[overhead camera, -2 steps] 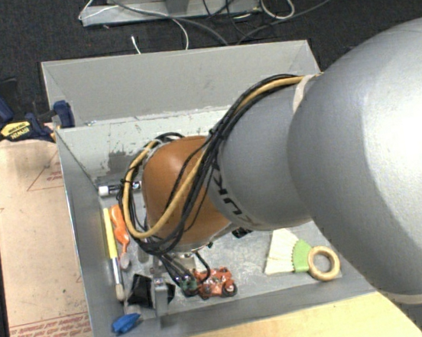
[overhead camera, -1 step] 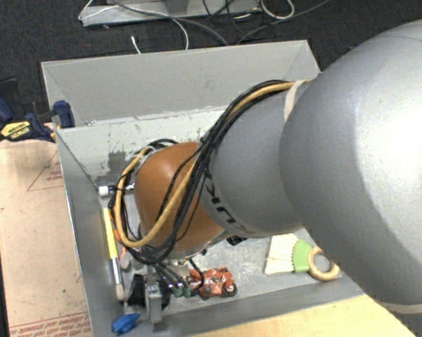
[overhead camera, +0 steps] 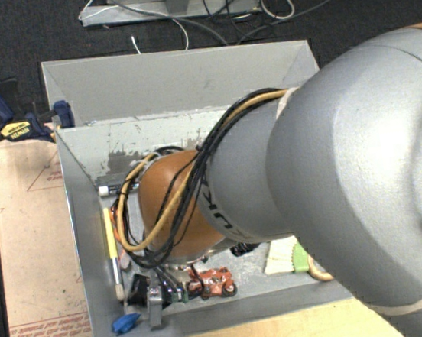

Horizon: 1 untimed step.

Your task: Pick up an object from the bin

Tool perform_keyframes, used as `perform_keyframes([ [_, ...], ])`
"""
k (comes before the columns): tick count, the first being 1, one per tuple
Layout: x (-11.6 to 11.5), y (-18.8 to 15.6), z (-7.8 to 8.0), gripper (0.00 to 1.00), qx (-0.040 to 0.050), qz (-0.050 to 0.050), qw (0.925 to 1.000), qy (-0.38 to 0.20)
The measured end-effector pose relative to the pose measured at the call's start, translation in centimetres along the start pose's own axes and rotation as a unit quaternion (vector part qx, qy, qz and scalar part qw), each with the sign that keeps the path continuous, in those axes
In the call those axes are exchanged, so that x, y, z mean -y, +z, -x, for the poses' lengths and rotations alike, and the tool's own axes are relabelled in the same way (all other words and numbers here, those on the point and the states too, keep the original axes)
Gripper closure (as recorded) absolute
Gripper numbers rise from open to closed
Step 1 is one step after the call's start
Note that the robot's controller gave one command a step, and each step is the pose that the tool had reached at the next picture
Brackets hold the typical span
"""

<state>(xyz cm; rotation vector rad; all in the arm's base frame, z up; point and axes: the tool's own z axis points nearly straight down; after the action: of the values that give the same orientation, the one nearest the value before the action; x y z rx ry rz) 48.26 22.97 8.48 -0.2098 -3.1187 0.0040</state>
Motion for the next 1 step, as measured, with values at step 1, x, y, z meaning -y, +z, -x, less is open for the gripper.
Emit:
perform_keyframes([
  [1,0.73,0.05,0.55,1.0,-0.0043,0.004,0.9999,0.011],
])
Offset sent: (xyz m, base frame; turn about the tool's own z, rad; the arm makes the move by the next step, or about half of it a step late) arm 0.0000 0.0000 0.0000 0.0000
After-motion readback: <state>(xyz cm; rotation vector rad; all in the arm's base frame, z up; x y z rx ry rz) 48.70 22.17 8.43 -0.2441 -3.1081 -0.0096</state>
